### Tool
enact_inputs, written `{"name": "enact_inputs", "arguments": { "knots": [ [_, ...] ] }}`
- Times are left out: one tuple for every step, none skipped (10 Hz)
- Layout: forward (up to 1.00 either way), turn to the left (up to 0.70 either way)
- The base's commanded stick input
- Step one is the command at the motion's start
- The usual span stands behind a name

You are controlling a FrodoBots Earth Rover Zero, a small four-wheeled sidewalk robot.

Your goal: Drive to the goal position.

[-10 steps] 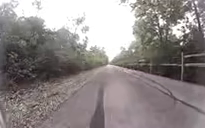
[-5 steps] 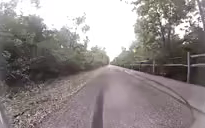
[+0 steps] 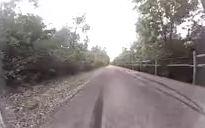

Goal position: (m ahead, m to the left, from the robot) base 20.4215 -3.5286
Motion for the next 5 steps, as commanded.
{"name": "enact_inputs", "arguments": {
  "knots": [
    [0.70,0.00],
    [0.70,0.00],
    [0.70,0.00],
    [0.70,0.00],
    [0.70,0.00]
  ]
}}
